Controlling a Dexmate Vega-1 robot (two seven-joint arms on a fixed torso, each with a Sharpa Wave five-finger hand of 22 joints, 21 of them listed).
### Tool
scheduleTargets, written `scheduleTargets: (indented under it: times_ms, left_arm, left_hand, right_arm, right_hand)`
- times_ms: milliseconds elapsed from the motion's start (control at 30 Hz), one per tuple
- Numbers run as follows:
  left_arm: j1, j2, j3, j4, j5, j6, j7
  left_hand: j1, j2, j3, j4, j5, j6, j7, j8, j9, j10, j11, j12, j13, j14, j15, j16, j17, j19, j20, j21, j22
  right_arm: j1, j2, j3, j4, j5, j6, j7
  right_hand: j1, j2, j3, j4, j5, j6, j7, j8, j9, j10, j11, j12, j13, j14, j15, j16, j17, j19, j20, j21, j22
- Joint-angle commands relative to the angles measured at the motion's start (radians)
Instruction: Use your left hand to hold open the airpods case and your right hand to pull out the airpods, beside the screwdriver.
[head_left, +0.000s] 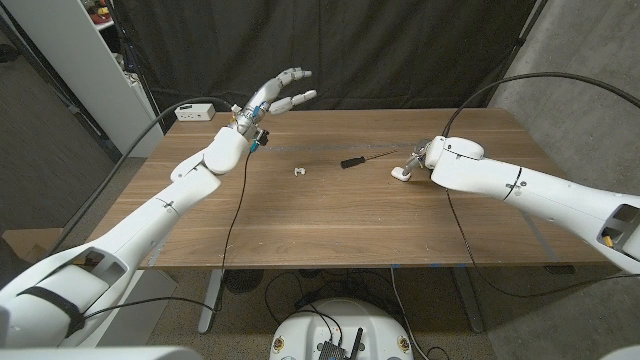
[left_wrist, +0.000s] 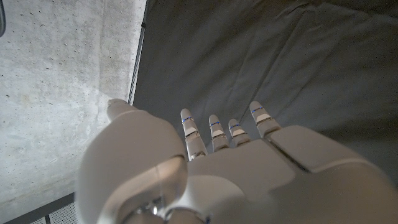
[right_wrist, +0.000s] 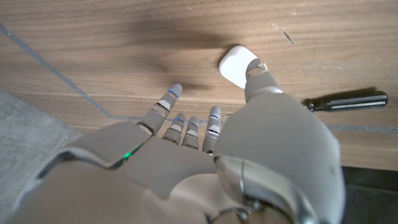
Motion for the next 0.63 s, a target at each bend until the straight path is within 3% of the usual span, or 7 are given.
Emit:
scheduleTargets:
  times_ms: [33, 100, 267, 633]
  left_arm:
    - [0.023, 0.003, -0.014, 0.010, -0.060, -0.016, -0.029]
    - [0.027, -0.004, -0.020, 0.032, -0.101, -0.034, -0.048]
    - [0.035, -0.020, -0.030, 0.068, -0.176, -0.065, -0.080]
    - [0.045, -0.068, -0.040, 0.145, -0.285, -0.122, -0.120]
  left_hand:
    - [-0.001, 0.013, 0.001, -0.011, -0.021, -0.163, -0.003, -0.002, -0.002, 0.016, -0.004, 0.004, 0.001, 0.058, -0.027, 0.012, 0.003, 0.046, -0.001, 0.017, 0.003]
    - [-0.002, 0.013, 0.002, -0.011, -0.023, -0.177, -0.003, -0.002, -0.002, 0.017, -0.004, 0.004, 0.001, 0.065, -0.034, 0.013, 0.003, 0.054, -0.003, 0.019, 0.003]
    - [-0.002, 0.017, 0.004, -0.012, -0.026, -0.193, -0.004, 0.002, -0.002, 0.021, -0.002, 0.006, 0.001, 0.077, -0.044, 0.014, 0.003, 0.068, -0.013, 0.023, 0.003]
    - [-0.003, 0.028, 0.008, -0.010, -0.032, -0.194, -0.005, 0.011, -0.002, 0.037, 0.000, 0.011, 0.001, 0.089, -0.054, 0.013, 0.003, 0.075, -0.014, 0.023, 0.004]
  right_arm:
    - [-0.338, 0.014, 0.400, -0.058, 0.120, 0.293, -0.352]
    - [-0.409, 0.028, 0.496, -0.043, 0.167, 0.428, -0.405]
    - [-0.485, 0.046, 0.609, 0.002, 0.249, 0.635, -0.430]
    - [-0.517, 0.077, 0.663, 0.057, 0.290, 0.807, -0.474]
  right_hand:
    - [-0.079, 0.034, -0.013, 0.042, -0.006, -0.027, -0.030, 0.011, -0.018, 0.039, -0.022, 0.021, -0.006, 0.060, -0.033, 0.025, 0.004, 0.030, -0.025, 0.010, 0.000]
    - [-0.090, 0.039, -0.015, 0.041, -0.003, -0.024, -0.039, 0.016, -0.026, 0.063, -0.029, 0.028, -0.009, 0.097, -0.049, 0.034, 0.001, 0.051, -0.040, 0.014, 0.000]
    - [-0.097, 0.043, -0.014, 0.034, 0.000, -0.014, -0.049, 0.022, -0.034, 0.107, -0.042, 0.039, -0.013, 0.130, -0.066, 0.038, -0.003, 0.078, -0.060, 0.018, 0.000]
    - [-0.098, 0.048, -0.011, 0.019, 0.006, -0.056, -0.047, 0.010, -0.045, 0.113, -0.028, 0.032, -0.019, 0.147, -0.076, 0.029, -0.008, 0.101, -0.097, 0.015, -0.001]
